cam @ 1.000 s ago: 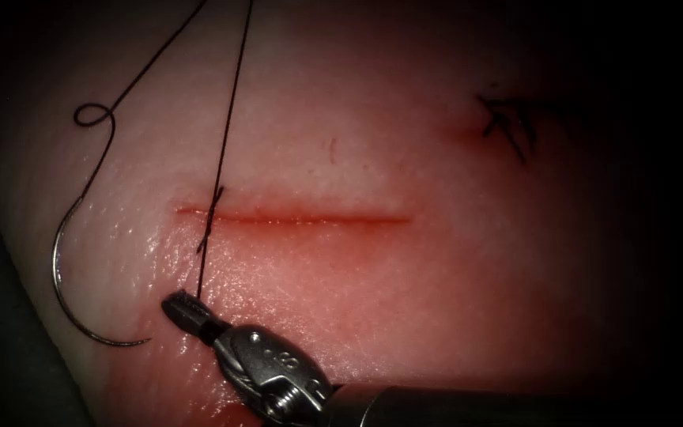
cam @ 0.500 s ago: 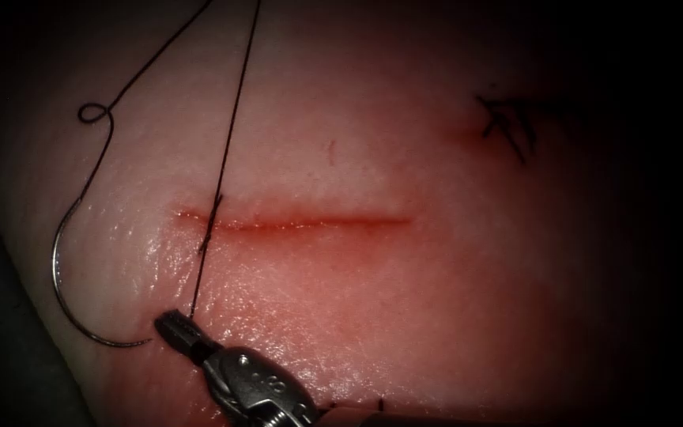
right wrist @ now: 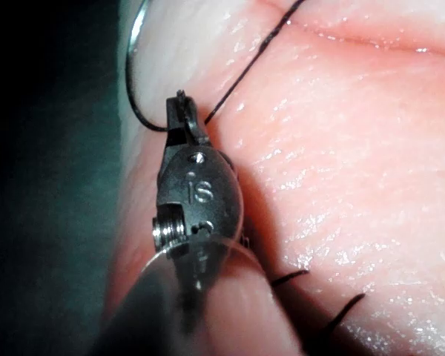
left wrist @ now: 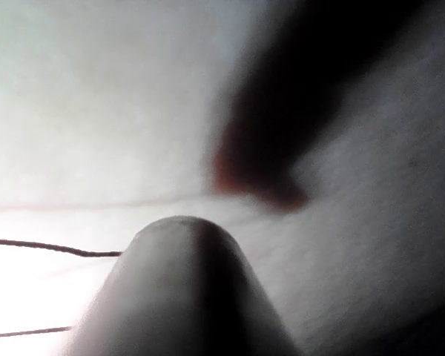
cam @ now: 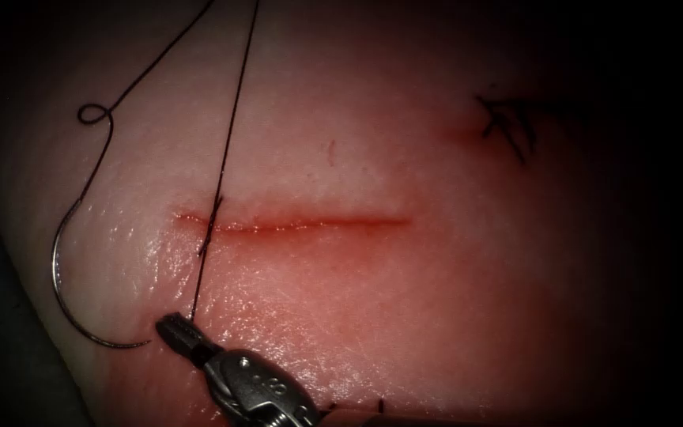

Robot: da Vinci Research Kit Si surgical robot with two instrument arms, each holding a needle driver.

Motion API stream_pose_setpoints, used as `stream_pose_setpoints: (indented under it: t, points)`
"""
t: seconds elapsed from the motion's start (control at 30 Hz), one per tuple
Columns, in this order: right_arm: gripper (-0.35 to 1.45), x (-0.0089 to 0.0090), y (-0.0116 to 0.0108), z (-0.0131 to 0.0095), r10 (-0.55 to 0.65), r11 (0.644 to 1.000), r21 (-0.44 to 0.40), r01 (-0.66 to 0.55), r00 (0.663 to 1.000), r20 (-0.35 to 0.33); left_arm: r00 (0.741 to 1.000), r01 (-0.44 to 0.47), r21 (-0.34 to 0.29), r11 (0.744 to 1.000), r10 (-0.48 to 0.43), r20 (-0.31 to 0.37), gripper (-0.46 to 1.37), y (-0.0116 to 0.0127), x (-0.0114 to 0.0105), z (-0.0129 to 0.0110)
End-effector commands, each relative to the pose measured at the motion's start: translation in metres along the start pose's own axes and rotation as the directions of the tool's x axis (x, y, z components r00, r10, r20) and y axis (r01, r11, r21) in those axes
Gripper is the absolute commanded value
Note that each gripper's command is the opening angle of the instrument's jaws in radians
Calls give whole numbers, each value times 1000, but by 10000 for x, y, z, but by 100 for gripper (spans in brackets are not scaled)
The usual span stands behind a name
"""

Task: Wound Closure
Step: Pull the right gripper down and the left gripper up to tighten the suture

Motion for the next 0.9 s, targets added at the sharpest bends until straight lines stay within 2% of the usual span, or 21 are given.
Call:
stream_pose_setpoints:
  t: [0.03, 0.27, 0.33, 0.37, 0.43, 0.5, 0.57, 0.6, 0.67, 0.8, 0.83, 0.9]
  points:
    - [-35, 0, 1, 0, 0, 1000, -5, 0, 1000, -1, 1000, 2, -1, 1000, -2, -1, -35, 1, -1, -1]
    - [-35, 4, 5, -1, 3, 1000, -1, -3, 1000, -8, 1000, 25, 23, 999, -25, -10, -35, -1, -12, -19]
    - [9, 5, 5, -1, 3, 1000, 19, -3, 1000, -5, 1000, 29, 27, 999, -29, -11, -35, 1, -14, -20]
    - [62, 7, 4, -1, 4, 999, 35, -4, 1000, 0, 1000, 26, 31, 999, -26, -13, -35, 3, -16, -22]
    - [76, 8, 4, -2, 4, 999, 41, -4, 1000, -3, 1000, 28, 34, 999, -27, -13, -35, 4, -18, -24]
    - [68, 10, 5, -4, 5, 999, 49, -4, 1000, -15, 1000, 28, 40, 999, -27, -11, -35, -1, -20, -31]
    - [79, 12, 5, -4, 7, 999, 51, -6, 1000, -17, 1000, 25, 54, 998, -24, -15, -35, -7, -22, -39]
    - [95, 16, 4, -5, 10, 999, 51, -9, 1000, -17, 1000, 22, 71, 997, -20, -21, -35, -14, -25, -47]
    - [101, 21, 4, -6, 14, 998, 57, -13, 1000, -26, 1000, 19, 89, 996, -17, -24, -35, -22, -29, -58]
    - [90, 33, 4, -8, 18, 998, 68, -15, 999, -42, 999, 17, 128, 992, -12, -36, -35, -36, -39, -83]
    - [90, 33, 4, -8, 18, 998, 68, -15, 999, -42, 999, 17, 128, 992, -12, -36, -35, -36, -39, -83]
    - [86, 41, 5, -9, 6, 998, 70, -3, 999, -40, 999, 17, 151, 988, -11, -43, -35, -42, -47, -101]
